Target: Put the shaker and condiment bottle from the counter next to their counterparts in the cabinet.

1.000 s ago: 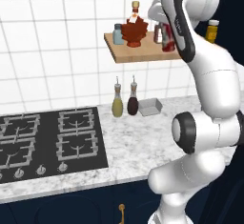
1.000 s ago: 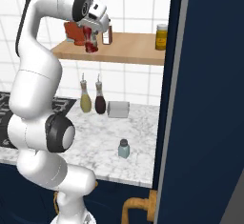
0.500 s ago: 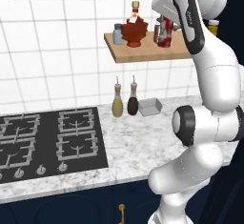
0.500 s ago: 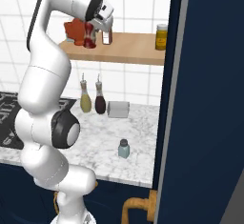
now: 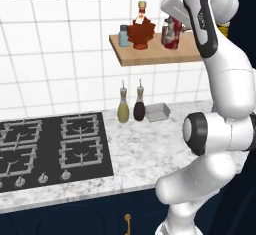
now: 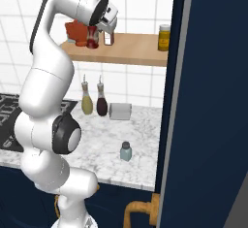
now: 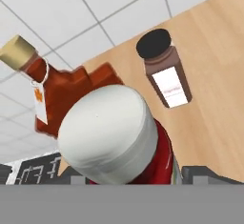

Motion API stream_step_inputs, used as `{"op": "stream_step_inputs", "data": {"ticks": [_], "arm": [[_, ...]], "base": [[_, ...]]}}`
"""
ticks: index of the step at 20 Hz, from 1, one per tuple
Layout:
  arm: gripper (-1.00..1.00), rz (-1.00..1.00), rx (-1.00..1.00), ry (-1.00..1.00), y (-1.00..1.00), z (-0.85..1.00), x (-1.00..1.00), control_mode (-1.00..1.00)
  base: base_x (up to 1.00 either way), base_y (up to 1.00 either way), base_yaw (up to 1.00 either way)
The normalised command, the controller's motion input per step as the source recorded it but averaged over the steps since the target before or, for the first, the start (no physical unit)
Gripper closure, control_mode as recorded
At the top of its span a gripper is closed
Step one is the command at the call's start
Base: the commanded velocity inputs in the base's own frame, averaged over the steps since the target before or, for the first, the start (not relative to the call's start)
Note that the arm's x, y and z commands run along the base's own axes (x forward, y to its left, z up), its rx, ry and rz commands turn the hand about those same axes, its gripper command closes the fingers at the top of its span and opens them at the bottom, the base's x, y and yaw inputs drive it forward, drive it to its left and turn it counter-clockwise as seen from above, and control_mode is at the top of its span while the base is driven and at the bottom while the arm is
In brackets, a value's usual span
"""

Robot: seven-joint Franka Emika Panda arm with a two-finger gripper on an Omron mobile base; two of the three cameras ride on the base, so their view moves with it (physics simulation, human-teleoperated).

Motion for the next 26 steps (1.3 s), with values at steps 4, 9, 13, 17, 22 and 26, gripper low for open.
{"op": "stream_step_inputs", "data": {"ticks": [4,9,13,17,22,26], "arm": [[1.0,0.09,0.03,-0.16,0.0,-0.23,0.1,-1.0],[1.0,0.02,0.0,-0.01,0.0,-0.02,0.0,-1.0],[1.0,0.0,-0.02,0.01,0.0,-0.01,0.15,-1.0],[1.0,0.02,-0.02,0.0,0.0,0.0,0.25,-1.0],[1.0,0.04,-0.08,0.01,0.0,0.0,0.19,-1.0],[1.0,0.05,-0.12,0.07,0.0,0.0,0.22,-1.0]], "base": [[0.0,0.0,0.0],[0.0,0.0,0.0],[0.0,0.0,0.0],[0.0,0.0,0.0],[0.0,0.0,0.0],[0.0,0.0,0.0]]}}
